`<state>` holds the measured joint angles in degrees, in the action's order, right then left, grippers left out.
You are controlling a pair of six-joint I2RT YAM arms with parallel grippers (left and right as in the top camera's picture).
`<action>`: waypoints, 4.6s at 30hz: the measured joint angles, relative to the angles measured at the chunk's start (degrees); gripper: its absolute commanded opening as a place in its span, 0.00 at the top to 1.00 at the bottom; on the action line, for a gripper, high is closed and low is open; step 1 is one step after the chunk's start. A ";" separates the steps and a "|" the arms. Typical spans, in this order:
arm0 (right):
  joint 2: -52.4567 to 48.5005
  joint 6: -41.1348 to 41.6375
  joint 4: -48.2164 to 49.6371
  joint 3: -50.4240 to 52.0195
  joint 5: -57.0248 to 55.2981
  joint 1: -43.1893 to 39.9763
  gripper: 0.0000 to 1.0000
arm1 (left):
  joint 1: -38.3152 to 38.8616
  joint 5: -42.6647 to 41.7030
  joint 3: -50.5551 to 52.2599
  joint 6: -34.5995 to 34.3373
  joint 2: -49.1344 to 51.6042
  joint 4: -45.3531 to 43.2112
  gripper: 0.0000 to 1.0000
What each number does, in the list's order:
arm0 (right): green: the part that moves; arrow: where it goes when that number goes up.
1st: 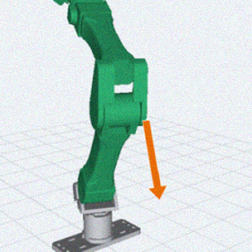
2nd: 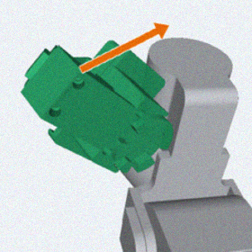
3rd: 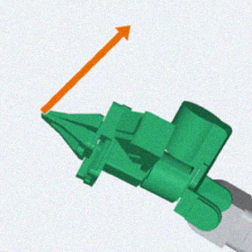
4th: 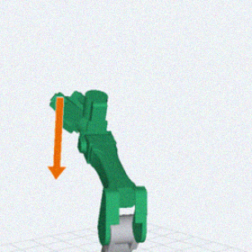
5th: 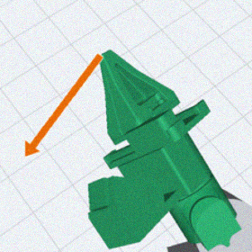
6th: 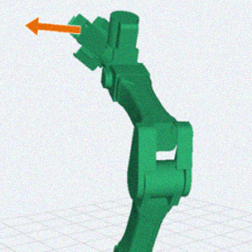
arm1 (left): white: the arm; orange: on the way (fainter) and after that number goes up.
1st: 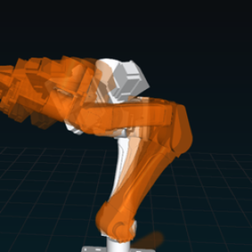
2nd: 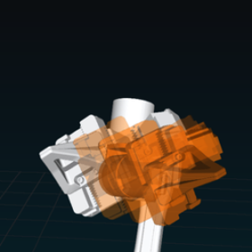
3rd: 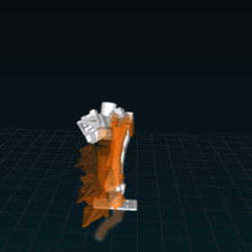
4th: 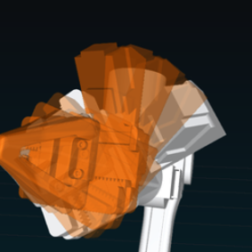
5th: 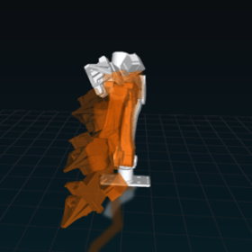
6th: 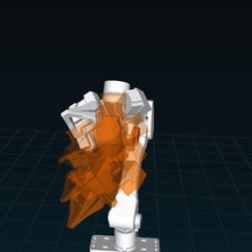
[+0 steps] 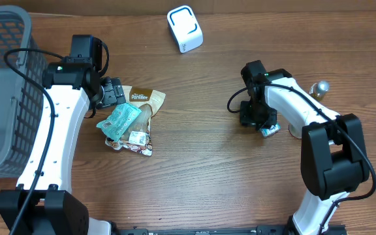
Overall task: Scan the item barcode
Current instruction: 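Move the tissue pack right, set it beside the green jar, release, then move the right gripper over the light-blue packet on the PanTree bag, then lower the right gripper and close it on the light-blue packet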
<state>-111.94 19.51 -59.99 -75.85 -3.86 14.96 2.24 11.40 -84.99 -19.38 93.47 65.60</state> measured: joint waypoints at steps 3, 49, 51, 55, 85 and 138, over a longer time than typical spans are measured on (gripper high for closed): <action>0.00 -0.07 -0.02 0.20 -2.38 -1.03 0.61 | 0.00 0.00 0.00 0.00 0.00 0.00 0.00; 0.00 19.50 51.36 0.61 11.56 31.12 0.00 | 0.00 0.00 0.00 0.00 0.00 0.00 0.00; 0.00 19.47 51.71 0.61 10.51 31.95 0.00 | 0.00 0.00 0.00 0.00 0.00 0.00 0.00; -0.52 19.52 53.77 0.61 9.16 33.18 0.01 | 0.00 0.00 0.00 0.00 0.00 -0.02 0.01; -6.86 19.71 52.92 0.61 8.11 33.99 0.46 | 0.00 0.00 0.00 0.00 0.00 0.00 0.00; -1.95 11.23 44.09 0.61 8.70 26.97 0.62 | 0.00 0.00 0.00 0.00 0.00 0.00 0.00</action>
<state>-113.89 30.74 -15.90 -75.24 4.84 41.93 2.24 11.40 -84.99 -19.38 93.47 65.60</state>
